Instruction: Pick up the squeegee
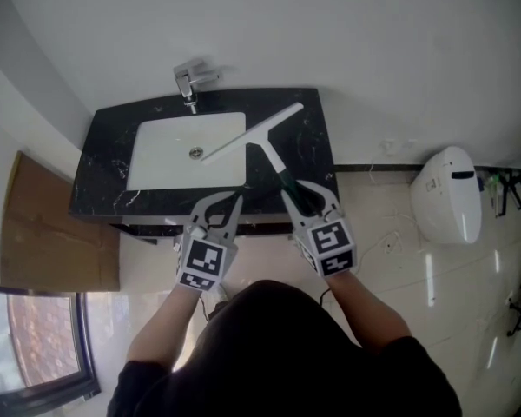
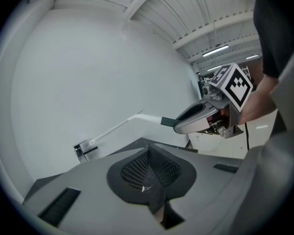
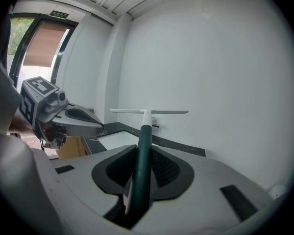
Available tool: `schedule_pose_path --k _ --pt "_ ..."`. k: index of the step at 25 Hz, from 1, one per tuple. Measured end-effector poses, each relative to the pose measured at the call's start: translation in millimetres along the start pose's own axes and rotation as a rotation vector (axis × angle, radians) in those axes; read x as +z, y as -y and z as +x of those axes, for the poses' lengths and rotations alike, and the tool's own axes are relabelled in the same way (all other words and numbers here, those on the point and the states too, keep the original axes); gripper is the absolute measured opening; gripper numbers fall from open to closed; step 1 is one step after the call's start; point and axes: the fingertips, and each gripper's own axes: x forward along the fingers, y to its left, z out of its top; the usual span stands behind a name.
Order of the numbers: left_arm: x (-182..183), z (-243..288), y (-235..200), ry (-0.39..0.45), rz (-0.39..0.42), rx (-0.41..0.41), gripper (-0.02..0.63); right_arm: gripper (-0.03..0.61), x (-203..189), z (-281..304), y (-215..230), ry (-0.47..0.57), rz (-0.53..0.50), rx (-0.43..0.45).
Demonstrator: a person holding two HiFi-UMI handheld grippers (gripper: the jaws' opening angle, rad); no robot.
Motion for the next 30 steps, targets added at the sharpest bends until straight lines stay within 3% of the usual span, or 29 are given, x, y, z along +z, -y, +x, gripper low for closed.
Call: schedule_pose_path --k 30 --pt "6 -2 -5 0.025 0.011 -0.029 0.005 0.101 12 -2 -4 0.011 -0.008 -0.035"
